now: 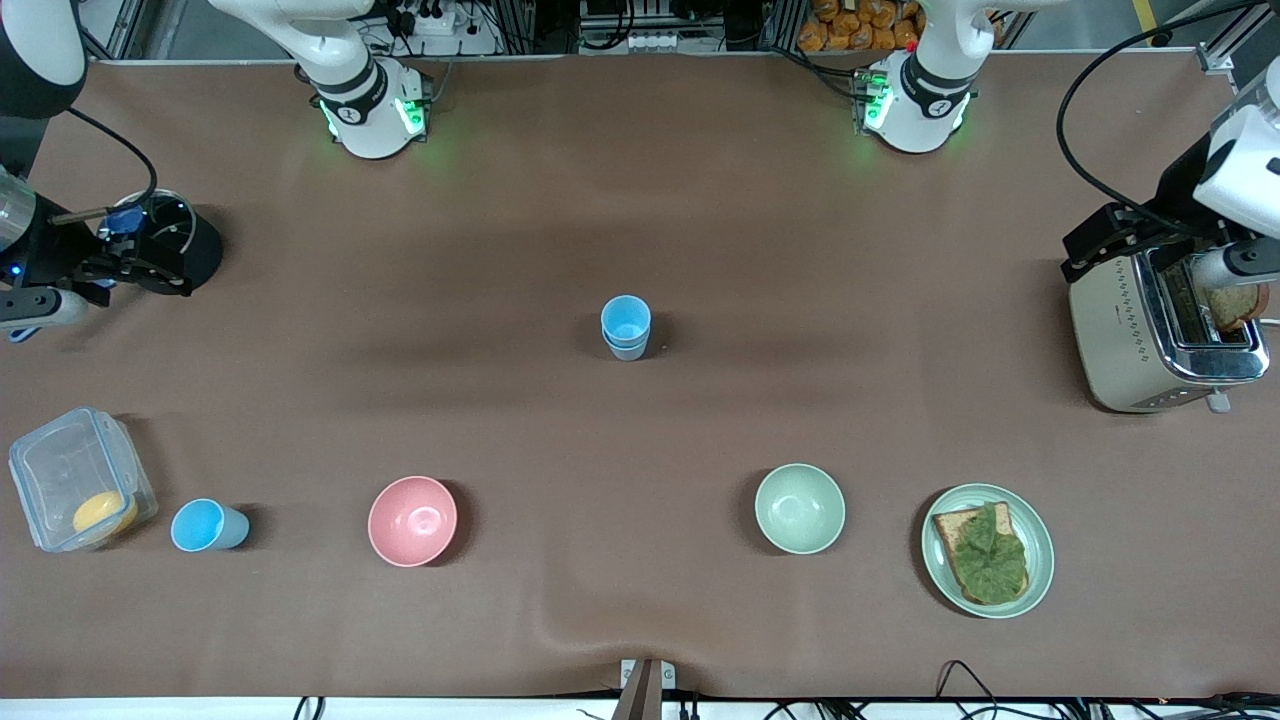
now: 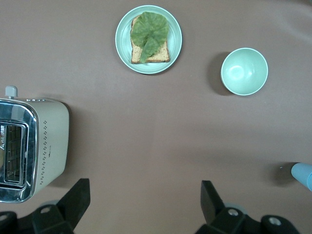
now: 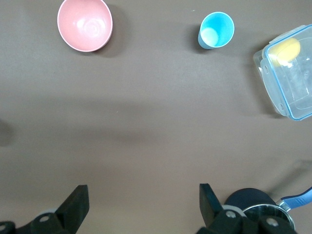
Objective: Stack blue cups with both arms
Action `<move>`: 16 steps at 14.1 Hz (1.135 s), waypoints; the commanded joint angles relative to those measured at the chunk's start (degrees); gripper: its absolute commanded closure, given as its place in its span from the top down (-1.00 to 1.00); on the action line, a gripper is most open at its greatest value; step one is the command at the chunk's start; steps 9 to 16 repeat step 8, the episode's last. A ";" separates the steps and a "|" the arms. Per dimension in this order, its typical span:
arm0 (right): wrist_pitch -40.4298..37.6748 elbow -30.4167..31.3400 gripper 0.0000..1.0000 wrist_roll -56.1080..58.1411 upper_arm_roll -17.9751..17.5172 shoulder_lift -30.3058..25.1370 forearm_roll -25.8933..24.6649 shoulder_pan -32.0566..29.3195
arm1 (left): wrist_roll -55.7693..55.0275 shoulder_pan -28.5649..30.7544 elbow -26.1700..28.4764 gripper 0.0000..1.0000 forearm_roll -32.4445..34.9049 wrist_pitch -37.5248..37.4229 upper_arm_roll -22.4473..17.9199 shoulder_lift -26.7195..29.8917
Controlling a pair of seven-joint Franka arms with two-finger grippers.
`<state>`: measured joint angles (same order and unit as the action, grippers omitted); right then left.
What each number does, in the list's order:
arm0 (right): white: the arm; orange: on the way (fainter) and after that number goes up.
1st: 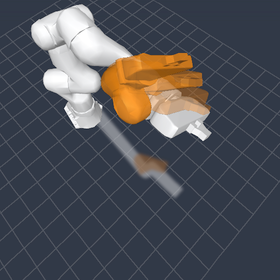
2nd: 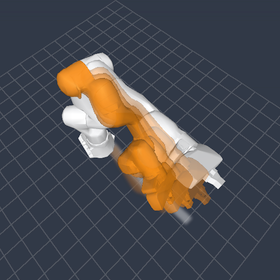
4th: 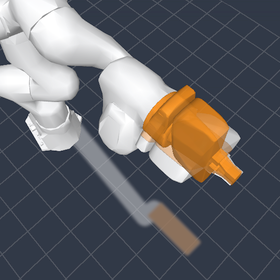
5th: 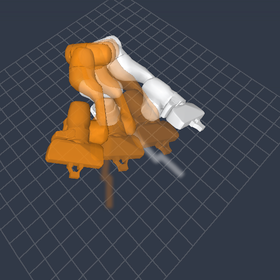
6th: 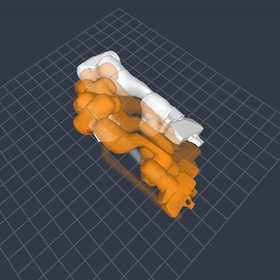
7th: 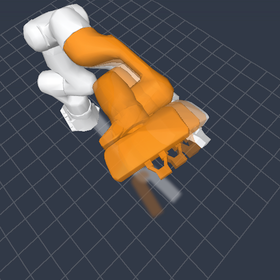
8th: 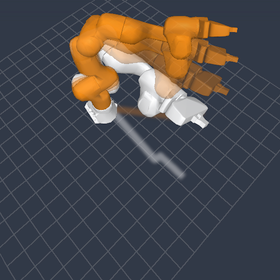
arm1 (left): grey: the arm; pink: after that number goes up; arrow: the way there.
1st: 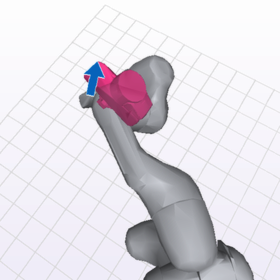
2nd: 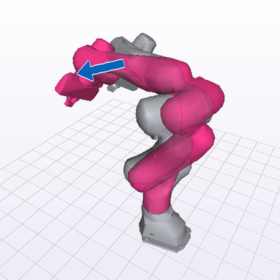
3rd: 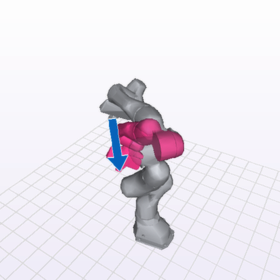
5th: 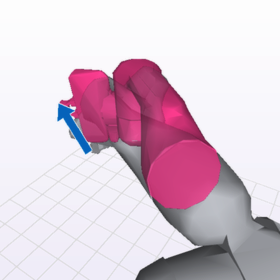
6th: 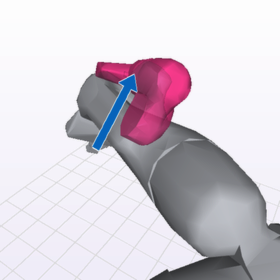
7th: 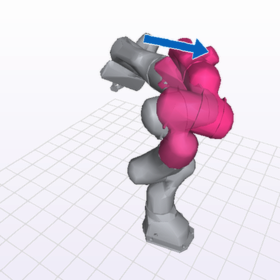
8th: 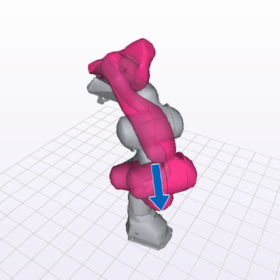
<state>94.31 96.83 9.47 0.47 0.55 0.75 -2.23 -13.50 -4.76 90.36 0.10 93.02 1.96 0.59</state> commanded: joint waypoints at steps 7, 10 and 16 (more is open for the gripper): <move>-0.88 -0.85 1.00 0.02 0.32 -0.02 0.13 0.56 | 0.75 0.18 -3.43 1.00 0.96 0.06 0.86 -1.82; -0.88 -0.85 1.00 0.02 0.23 -0.02 0.13 0.56 | 0.84 0.71 -3.52 1.00 -0.53 0.06 0.86 -1.82; -0.88 -0.85 1.00 0.02 0.23 -0.02 0.13 0.56 | 0.84 0.71 -3.52 1.00 -0.53 0.06 0.86 -1.82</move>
